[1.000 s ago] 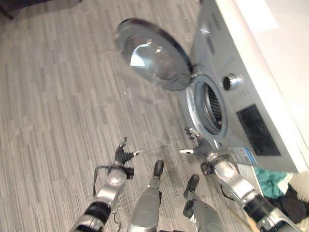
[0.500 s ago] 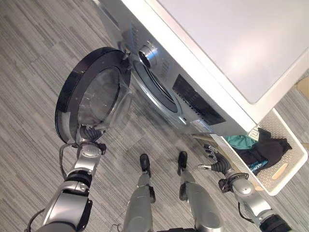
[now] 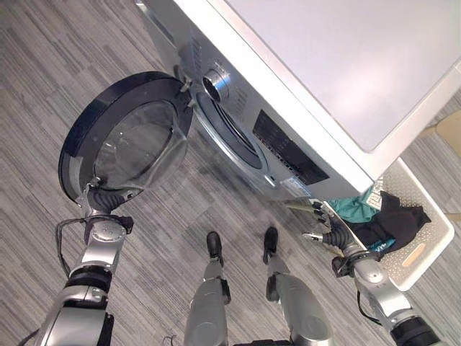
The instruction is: Grab the laundry basket,head to the washer,open it,put in the laundry and shut it.
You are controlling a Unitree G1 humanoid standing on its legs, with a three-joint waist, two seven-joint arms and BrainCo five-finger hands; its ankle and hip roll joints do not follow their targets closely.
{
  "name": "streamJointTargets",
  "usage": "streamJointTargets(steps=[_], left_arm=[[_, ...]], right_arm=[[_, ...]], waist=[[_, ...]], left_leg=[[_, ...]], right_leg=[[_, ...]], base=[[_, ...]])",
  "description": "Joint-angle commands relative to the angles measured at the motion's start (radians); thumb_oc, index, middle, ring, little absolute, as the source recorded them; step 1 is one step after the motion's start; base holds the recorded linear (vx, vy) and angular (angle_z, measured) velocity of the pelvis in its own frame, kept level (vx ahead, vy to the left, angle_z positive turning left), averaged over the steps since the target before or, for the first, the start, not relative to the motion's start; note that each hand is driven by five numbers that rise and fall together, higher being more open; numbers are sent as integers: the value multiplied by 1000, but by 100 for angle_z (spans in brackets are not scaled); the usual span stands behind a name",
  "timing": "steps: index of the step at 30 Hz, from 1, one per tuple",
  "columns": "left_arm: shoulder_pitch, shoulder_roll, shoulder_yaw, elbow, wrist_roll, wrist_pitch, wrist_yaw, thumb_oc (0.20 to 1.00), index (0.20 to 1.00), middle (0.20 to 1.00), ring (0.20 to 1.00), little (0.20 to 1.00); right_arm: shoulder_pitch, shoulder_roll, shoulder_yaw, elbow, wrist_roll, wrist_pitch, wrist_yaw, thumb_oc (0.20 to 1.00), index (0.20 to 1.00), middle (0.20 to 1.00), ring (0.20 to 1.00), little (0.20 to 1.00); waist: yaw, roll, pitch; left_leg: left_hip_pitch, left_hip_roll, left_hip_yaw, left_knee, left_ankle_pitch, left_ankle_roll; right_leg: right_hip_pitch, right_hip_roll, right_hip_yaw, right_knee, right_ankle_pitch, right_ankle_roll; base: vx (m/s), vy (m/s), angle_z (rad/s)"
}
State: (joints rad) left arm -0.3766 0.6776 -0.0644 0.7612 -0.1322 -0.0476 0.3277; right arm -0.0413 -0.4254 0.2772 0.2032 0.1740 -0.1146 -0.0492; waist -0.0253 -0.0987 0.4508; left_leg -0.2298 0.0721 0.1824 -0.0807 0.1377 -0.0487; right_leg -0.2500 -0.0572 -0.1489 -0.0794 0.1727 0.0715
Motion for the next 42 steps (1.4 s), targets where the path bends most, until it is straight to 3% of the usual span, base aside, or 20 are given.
streamJointTargets(steps=[1,3,4,7,9,10,11,12,16,20,21,24,28,37,42], left_arm=[[2,-13,30,51,43,-39,36,1000,1000,1000,1000,1000],[102,-112,28,-25,46,-46,29,1000,1000,1000,1000,1000],[103,-112,29,-26,47,-45,30,1000,1000,1000,1000,1000],[251,-234,15,-87,41,-49,-14,1000,1000,1000,1000,1000],[306,-275,6,-91,31,-42,-38,1000,1000,1000,1000,1000],[329,-294,2,-83,29,-36,-49,1000,1000,1000,1000,1000],[368,-316,-4,-73,30,-22,-66,1000,1000,1000,1000,1000],[389,-321,-12,-64,44,-17,-75,1000,1000,1000,1000,1000],[426,-358,-37,25,95,-7,-115,1000,1000,1000,1000,1000],[445,-383,-58,63,110,-2,-142,1000,1000,1000,1000,1000],[451,-394,-72,71,104,-11,-141,1000,1000,1000,1000,1000],[457,-406,-97,87,84,-18,-157,1000,1000,1000,1000,1000],[459,-405,-102,129,89,-16,-160,1000,1000,1000,1000,1000],[470,-388,-98,163,92,-20,-147,1000,1000,1000,1000,1000],[425,-358,-124,144,68,-40,-132,1000,1000,1000,1000,1000]], right_arm=[[31,6,-17,-63,-26,-43,-22,1000,1000,1000,1000,1000],[39,4,-47,-73,-77,-31,-40,1000,1000,1000,1000,1000],[40,3,-47,-74,-77,-30,-40,1000,1000,1000,1000,1000],[60,4,-101,-98,-134,-12,-51,1000,1000,1000,1000,1000],[58,1,-112,-108,-167,-6,-58,1000,1000,1000,1000,1000],[53,-2,-113,-110,-186,-5,-61,1000,1000,1000,1000,1000],[51,-2,-115,-121,-218,-4,-70,1000,1000,1000,1000,1000],[52,0,-123,-125,-225,-2,-72,1000,1000,1000,1000,1000],[102,12,-162,-122,-244,-2,-89,1000,1000,1000,1000,1000],[126,-8,-163,-108,-258,9,-85,1000,1000,1000,1000,1000],[110,-24,-143,-81,-254,15,-81,1000,1000,1000,1000,1000],[74,-46,-110,-33,-249,22,-70,1000,1000,1000,1000,1000],[36,-78,-68,20,-273,35,-61,1000,1000,1000,1000,1000],[-73,-92,3,103,-310,36,-82,1000,1000,1000,1000,1000],[-257,-67,108,273,-361,54,-127,1000,1000,1000,1000,1000]], waist=[[1,4,-79],[-5,12,-103],[-5,11,-106],[-20,24,-143],[-19,31,-151],[-7,37,-150],[6,47,-174],[2,48,-186],[-18,43,-251],[-34,53,-269],[-20,52,-260],[7,49,-256],[24,62,-259],[46,79,-247],[84,71,-189]], left_leg=[[16,-59,-23,16,-109,18],[53,-63,0,23,-132,24],[48,-64,1,23,-129,25],[120,-62,44,20,-152,37],[155,-51,81,17,-153,38],[176,-35,114,14,-154,35],[205,-10,157,5,-165,20],[219,-3,176,8,-169,18],[261,16,221,73,-204,10],[268,57,240,195,-232,-15],[241,60,193,272,-182,-23],[172,16,19,244,-193,-20],[135,1,-38,181,-145,-31],[149,-16,-55,124,-135,-20],[63,-25,-70,126,-129,-7]], right_leg=[[-26,-77,9,88,-123,91],[-2,-78,26,97,-133,92],[-7,-79,27,96,-130,92],[23,-70,60,119,-143,94],[21,-64,43,149,-141,98],[24,-76,-39,185,-149,97],[51,-103,-200,241,-201,95],[58,-110,-238,255,-213,88],[130,-54,-162,167,-231,65],[200,-27,-131,94,-232,50],[217,-17,-103,79,-226,27],[241,-14,-59,79,-239,21],[260,1,-31,70,-247,19],[253,10,-16,65,-252,22],[131,1,-9,103,-234,24]], base=[[70,21,-7],[75,26,-10],[62,26,-19],[127,37,-48],[43,7,-70],[45,-78,-29],[71,-126,-69],[83,-117,-156],[189,-202,-95],[92,-154,-72],[36,-136,-75],[91,-95,-107],[132,7,-29],[65,69,-7],[-93,70,6]])
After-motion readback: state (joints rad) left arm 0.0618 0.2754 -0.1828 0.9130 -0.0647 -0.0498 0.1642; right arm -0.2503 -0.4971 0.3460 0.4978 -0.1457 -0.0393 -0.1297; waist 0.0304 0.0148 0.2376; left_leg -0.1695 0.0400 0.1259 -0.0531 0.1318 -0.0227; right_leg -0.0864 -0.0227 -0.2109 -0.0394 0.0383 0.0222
